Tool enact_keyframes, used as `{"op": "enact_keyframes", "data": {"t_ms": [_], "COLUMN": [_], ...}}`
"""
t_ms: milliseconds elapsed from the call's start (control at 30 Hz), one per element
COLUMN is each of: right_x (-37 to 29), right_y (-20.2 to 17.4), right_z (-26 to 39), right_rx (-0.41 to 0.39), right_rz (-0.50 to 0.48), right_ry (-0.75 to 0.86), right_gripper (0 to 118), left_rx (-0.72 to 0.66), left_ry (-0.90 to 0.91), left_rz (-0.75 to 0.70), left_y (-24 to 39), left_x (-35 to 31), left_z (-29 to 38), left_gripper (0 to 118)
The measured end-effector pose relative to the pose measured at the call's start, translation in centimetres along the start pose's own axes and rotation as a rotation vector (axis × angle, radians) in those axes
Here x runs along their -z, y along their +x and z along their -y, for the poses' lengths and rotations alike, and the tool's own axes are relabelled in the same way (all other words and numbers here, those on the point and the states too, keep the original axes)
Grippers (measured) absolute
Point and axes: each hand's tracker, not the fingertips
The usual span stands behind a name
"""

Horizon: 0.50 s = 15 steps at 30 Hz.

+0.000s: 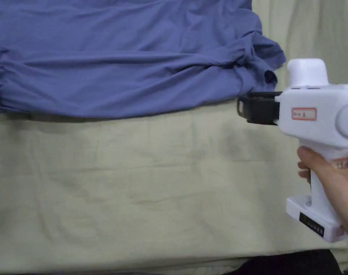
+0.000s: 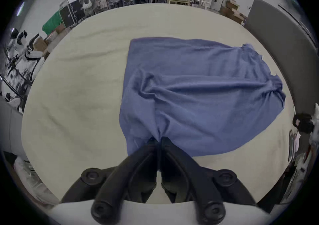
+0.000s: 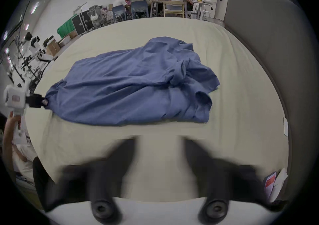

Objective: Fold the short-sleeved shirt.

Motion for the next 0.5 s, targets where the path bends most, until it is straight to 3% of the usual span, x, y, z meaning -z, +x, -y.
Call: {"op": "enact_keyframes", "data": {"t_ms": [33, 233, 267, 300, 333, 367, 400, 433, 467, 500], "right_x": [1.4, 9.5, 10.5, 11.3, 11.5, 10.7, 9.8, 8.9, 8.4, 7.9], "right_y": [1.0, 5.6, 6.0, 6.4, 6.3, 5.9, 5.4, 5.3, 5.2, 5.1], "right_z": [-0.8, -5.0, -5.2, -5.2, -4.9, -4.8, -5.1, -5.1, -5.1, -5.1], "right_rx": [0.007, 0.055, 0.065, 0.079, 0.123, 0.138, 0.098, 0.106, 0.148, 0.114], "right_rz": [-0.017, 0.065, 0.064, 0.031, -0.061, -0.031, -0.009, -0.089, -0.112, -0.078], "right_ry": [-0.039, -0.114, -0.138, -0.173, -0.193, -0.149, -0.142, -0.12, -0.113, -0.127], "right_gripper": [115, 116, 106, 72, 59, 51, 19, 14, 14, 14], "left_rx": [0.005, -0.014, -0.003, 0.005, 0.014, 0.022, 0.025, 0.026, 0.02, 0.018], "left_ry": [-0.008, -0.038, -0.044, -0.064, -0.075, -0.076, -0.074, -0.071, -0.066, -0.062], "left_rz": [-0.006, -0.001, -0.008, -0.01, -0.016, -0.026, -0.028, -0.024, -0.015, -0.016], "left_y": [-0.2, -1.2, -1.2, -1.2, -0.8, -0.8, -0.9, -1.1, -1.1, -1.3], "left_x": [-0.1, 1.7, 2.0, 2.2, 2.2, 2.2, 2.1, 1.9, 1.9, 1.6], "left_z": [-0.2, -0.7, -0.7, -0.9, -1.0, -1.1, -1.1, -1.2, -1.3, -1.5], "left_gripper": [0, 0, 0, 0, 0, 0, 0, 0, 0, 0]}}
